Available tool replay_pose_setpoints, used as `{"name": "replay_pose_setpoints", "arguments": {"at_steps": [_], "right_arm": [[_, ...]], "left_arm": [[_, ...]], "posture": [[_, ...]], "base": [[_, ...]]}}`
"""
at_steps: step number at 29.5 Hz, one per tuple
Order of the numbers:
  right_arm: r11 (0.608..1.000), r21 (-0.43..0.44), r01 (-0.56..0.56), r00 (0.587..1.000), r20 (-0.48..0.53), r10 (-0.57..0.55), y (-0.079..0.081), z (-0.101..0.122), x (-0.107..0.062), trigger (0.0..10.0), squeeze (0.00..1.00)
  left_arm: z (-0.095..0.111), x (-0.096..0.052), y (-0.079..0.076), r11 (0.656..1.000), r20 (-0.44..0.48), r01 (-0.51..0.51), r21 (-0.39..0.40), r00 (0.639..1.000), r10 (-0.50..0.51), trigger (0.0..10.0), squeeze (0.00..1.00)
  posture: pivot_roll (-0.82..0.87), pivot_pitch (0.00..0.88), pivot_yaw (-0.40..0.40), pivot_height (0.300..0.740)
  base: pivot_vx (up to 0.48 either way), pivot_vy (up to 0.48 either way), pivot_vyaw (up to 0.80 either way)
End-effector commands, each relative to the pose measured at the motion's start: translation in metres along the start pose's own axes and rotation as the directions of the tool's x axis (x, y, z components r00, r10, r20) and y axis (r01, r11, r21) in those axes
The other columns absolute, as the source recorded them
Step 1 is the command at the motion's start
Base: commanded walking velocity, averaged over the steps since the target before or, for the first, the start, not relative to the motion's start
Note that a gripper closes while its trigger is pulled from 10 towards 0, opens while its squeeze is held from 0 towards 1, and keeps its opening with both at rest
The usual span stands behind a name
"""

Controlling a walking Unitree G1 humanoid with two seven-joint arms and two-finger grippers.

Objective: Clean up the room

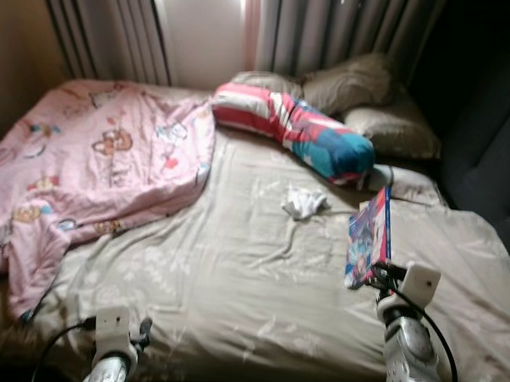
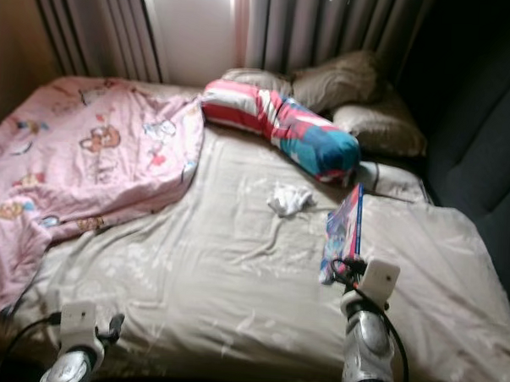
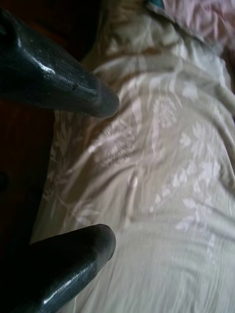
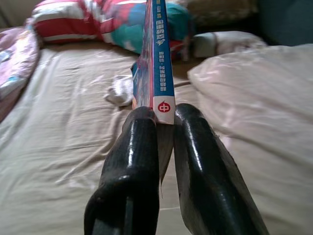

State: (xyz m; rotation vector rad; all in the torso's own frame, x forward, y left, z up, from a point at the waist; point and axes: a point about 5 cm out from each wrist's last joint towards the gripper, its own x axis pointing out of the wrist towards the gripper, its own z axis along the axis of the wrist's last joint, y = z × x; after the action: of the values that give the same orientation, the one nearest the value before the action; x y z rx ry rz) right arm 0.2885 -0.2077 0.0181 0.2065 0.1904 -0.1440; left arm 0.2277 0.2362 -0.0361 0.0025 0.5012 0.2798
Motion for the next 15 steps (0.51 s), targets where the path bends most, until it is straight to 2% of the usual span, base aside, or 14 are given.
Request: {"name": "replay_pose_setpoints", "arguments": {"at_steps": [1, 6, 15], "right_arm": [[1.0, -0.003, -0.019, 0.999, 0.038, 0.019, 0.0048, 0.0099, 0.0053, 10.0, 0.0], [1.0, -0.004, -0.016, 0.999, 0.032, 0.016, 0.0039, 0.0084, 0.0045, 10.0, 0.0], [1.0, -0.01, -0.017, 1.0, 0.018, 0.017, 0.0041, 0.0067, 0.0043, 10.0, 0.0]], "left_arm": [[-0.0001, 0.0004, 0.0002, 1.0, -0.006, 0.005, 0.009, 1.0, -0.005, 10.0, 0.0], [-0.0003, 0.0002, 0.0004, 1.0, -0.006, 0.005, 0.012, 1.0, -0.005, 10.0, 0.0], [-0.0007, 0.0, 0.0002, 1.0, -0.006, 0.005, 0.011, 1.0, -0.005, 10.0, 0.0]], "posture": [[0.04, 0.02, -0.051, 0.731], [0.04, 0.024, -0.05, 0.731], [0.04, 0.026, -0.05, 0.731]], "base": [[0.0, 0.0, 0.0], [0.0, 0.0, 0.0], [0.0, -0.274, 0.0]]}}
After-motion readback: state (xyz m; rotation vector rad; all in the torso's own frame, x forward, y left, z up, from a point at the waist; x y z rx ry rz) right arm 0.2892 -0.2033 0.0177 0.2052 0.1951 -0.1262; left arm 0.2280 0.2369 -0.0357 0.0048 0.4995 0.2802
